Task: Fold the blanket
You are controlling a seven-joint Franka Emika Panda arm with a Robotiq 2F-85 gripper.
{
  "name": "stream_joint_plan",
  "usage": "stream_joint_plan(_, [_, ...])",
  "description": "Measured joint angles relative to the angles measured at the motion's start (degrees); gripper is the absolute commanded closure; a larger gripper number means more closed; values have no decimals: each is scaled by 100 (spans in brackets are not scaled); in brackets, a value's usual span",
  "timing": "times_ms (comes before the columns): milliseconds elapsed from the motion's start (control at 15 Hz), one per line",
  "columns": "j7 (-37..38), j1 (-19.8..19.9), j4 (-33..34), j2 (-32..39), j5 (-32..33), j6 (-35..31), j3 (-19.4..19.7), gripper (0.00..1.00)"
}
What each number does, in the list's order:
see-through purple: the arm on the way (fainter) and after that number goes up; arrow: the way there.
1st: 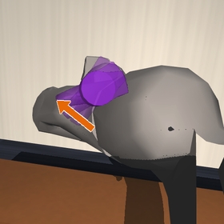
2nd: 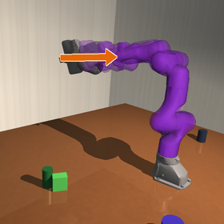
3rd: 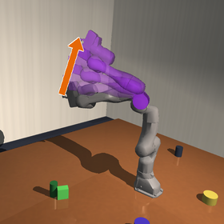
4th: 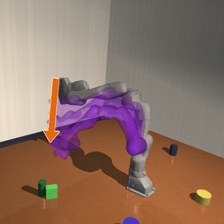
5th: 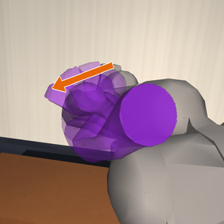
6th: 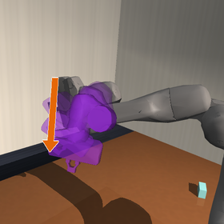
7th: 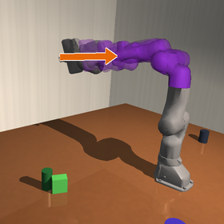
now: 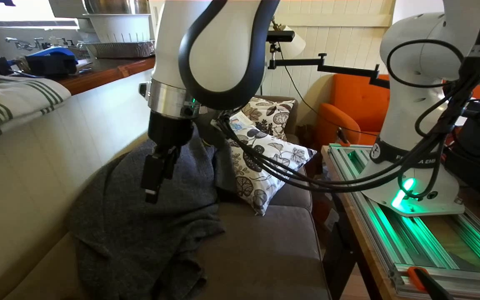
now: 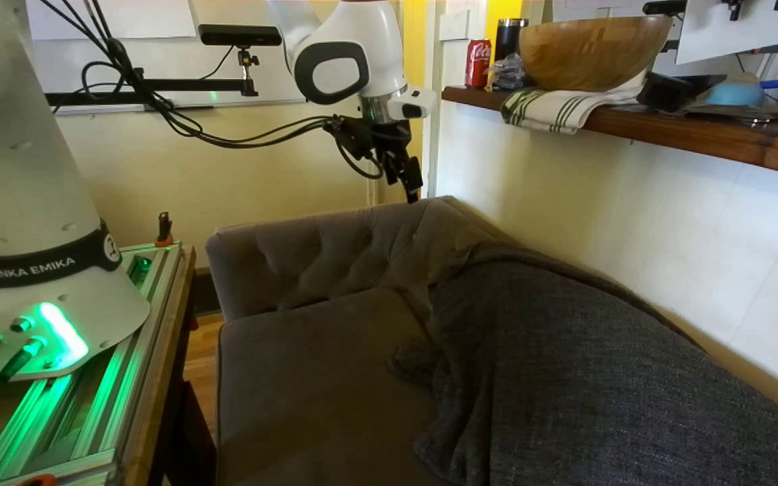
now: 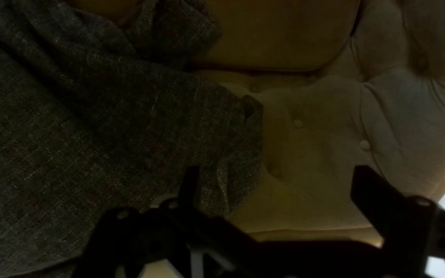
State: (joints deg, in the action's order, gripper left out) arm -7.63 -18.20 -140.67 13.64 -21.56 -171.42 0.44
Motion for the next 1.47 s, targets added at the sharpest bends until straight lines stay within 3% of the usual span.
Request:
stream_joint_plan(267, [291, 459, 212, 381, 693, -441, -350, 0])
stream_joint_plan(600, [626, 435, 1393, 1839, 1298, -886, -251, 0])
stream_joint_plan(1467, [1123, 333, 4777, 4727, 1362, -736, -38, 0])
